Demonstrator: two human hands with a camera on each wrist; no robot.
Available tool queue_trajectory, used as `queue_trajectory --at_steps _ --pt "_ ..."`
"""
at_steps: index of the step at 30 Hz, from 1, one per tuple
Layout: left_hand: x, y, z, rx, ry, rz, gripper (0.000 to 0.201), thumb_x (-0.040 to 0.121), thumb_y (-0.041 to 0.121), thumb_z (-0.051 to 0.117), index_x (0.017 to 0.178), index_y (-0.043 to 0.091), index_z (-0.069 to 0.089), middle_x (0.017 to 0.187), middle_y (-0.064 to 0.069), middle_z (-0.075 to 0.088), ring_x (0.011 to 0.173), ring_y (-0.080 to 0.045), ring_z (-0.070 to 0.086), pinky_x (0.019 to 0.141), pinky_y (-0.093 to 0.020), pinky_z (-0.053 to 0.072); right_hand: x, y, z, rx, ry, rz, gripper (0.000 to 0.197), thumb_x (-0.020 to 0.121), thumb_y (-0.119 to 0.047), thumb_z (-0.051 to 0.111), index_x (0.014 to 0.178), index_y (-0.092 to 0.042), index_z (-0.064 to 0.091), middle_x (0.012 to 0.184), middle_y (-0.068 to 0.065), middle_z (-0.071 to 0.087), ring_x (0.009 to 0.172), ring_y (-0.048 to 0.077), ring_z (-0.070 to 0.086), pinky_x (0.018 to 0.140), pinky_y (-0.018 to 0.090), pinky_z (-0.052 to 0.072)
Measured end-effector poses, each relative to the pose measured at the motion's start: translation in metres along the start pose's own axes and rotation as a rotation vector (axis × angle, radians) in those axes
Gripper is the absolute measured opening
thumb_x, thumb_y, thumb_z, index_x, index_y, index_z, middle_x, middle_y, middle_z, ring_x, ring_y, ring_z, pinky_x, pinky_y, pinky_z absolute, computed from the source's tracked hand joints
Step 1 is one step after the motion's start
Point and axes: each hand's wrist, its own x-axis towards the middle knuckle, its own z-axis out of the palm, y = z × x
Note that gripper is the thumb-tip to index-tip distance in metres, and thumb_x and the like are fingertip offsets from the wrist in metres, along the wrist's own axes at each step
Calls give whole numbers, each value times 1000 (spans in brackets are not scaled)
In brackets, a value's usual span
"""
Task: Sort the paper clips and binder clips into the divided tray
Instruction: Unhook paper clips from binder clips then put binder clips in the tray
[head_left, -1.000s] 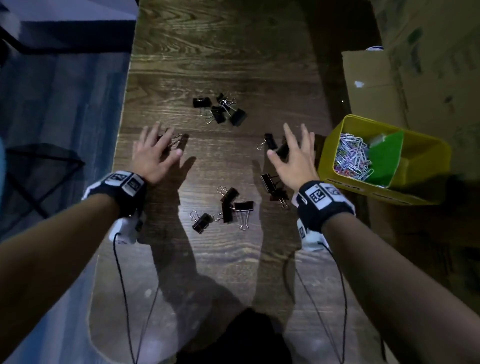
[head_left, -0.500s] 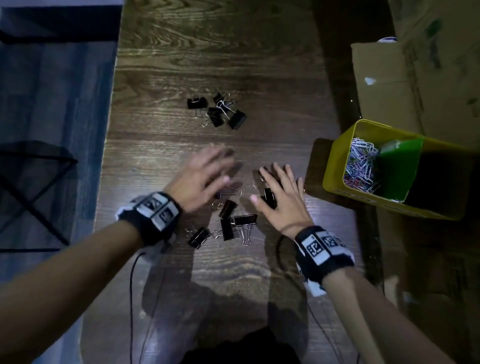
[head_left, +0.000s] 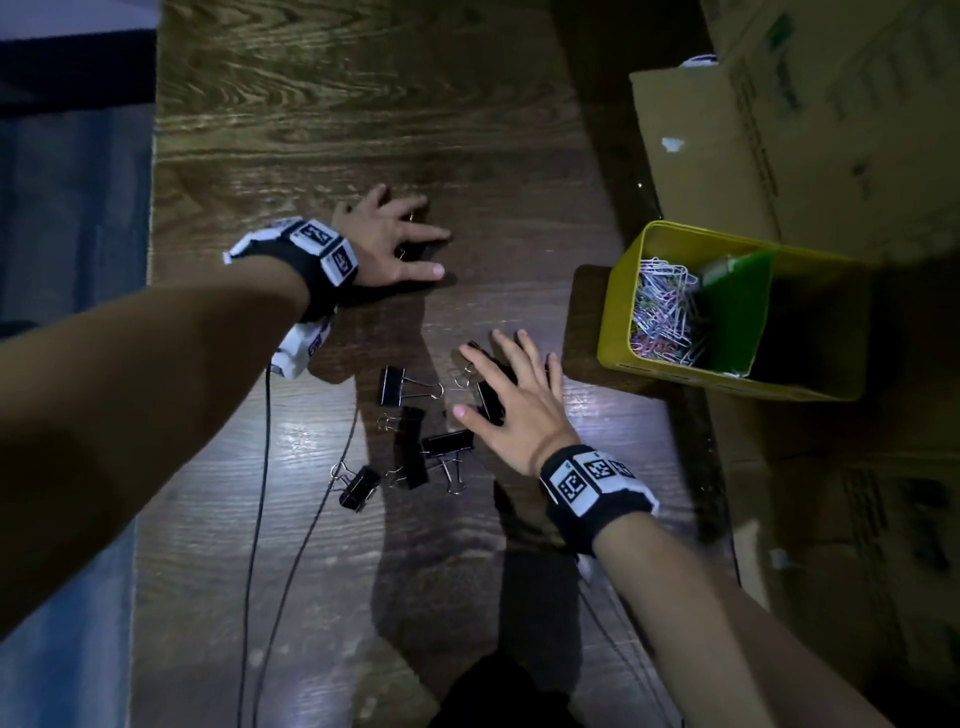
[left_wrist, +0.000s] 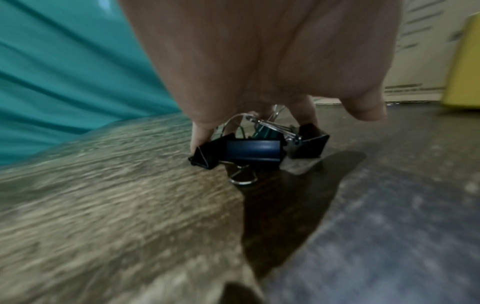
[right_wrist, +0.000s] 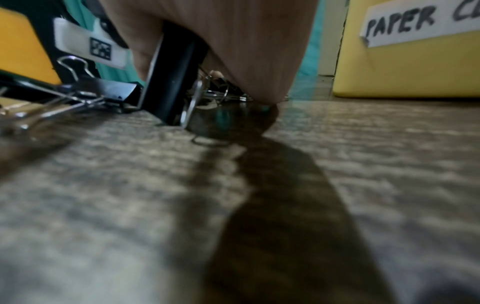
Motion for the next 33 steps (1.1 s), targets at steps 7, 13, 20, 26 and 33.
queue_trajectory --at_steps 7,13,20,26,33 --pt "-60 -16 57 -58 186 155 60 82 70 24 133 42 42 153 2 25 143 -26 14 111 -59 16 -12 8 1 -39 -14 -47 63 91 -59 40 146 -45 12 158 -7 2 144 14 -16 114 46 -14" --pt "-128 19 102 -161 251 17 78 78 75 5 139 36 35 154 5 21 143 -21 14 115 -51 11 -29 0 5 2 -52 -10 66 89 -65 33 147 -43 9 159 -8 -3 143 13 -21 114 46 -18" --pt "-160 107 135 -343 342 -19 71 89 65 9 134 26 46 149 -4 34 136 -27 32 109 -53 27 -49 2 10 49 -44 -11 66 93 -59 34 149 -34 12 159 -7 1 144 12 -15 116 45 -14" --pt "-199 122 150 -559 480 -55 57 90 59 23 139 34 34 152 1 25 138 -11 16 114 -44 18 -96 14 18 99 -61 -17 81 78 -73 20 149 -35 9 159 -6 -7 143 11 -19 117 47 -9" --pt "-225 126 187 -667 344 -327 68 81 68 8 143 42 1 156 8 -7 141 -10 -15 115 -43 -9 -106 2 24 85 -90 57 82 84 -66 37 150 -34 0 157 0 -18 142 18 -25 113 47 -17"
